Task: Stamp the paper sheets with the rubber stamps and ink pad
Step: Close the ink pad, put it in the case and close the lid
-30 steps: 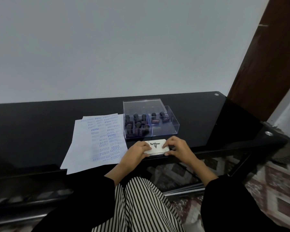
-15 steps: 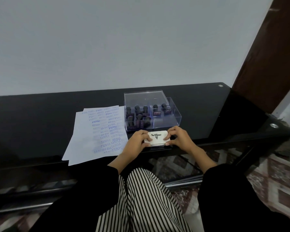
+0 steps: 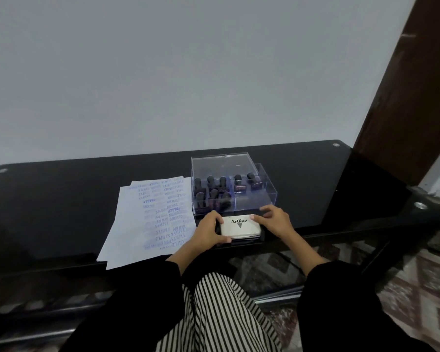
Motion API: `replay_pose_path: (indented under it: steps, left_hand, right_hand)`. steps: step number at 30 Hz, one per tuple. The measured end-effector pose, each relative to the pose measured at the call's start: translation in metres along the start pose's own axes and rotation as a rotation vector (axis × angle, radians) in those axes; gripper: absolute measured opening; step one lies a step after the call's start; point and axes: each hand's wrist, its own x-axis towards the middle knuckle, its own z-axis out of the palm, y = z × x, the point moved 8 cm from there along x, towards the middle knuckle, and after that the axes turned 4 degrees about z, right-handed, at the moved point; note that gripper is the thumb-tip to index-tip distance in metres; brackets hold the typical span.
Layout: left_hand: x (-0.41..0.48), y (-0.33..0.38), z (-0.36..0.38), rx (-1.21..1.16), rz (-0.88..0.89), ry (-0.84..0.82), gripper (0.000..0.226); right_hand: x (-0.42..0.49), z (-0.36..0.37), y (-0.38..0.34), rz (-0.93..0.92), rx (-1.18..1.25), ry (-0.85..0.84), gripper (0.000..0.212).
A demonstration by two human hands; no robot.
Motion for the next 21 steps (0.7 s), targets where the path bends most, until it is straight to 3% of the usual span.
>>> replay_pose_path:
  steps: [5, 7, 12, 21]
  left_hand:
    - [0.002, 0.002, 0.005, 0.032, -0.078, -0.038, 0.088]
    - [-0.001, 0.005, 0.010, 0.084, -0.169, -0.014, 0.093]
    - [-0.008, 0.002, 0.025, 0.167, -0.449, 0.000, 0.076]
    - [0.001, 0.003, 0.017, -0.130, -0.485, 0.013, 0.037]
  right_hand:
    - [0.003, 0.012, -0.006, 0.061, -0.134, 0.049, 0.045]
    - [0.002, 0.016, -0.007, 0.088, -0.180, 0.060, 0.043]
    - [-0.007, 0.023, -0.010, 0.118, -0.302, 0.100, 0.045]
    - [-0.010, 0.015, -0.006, 0.198, -0.234, 0.099, 0.038]
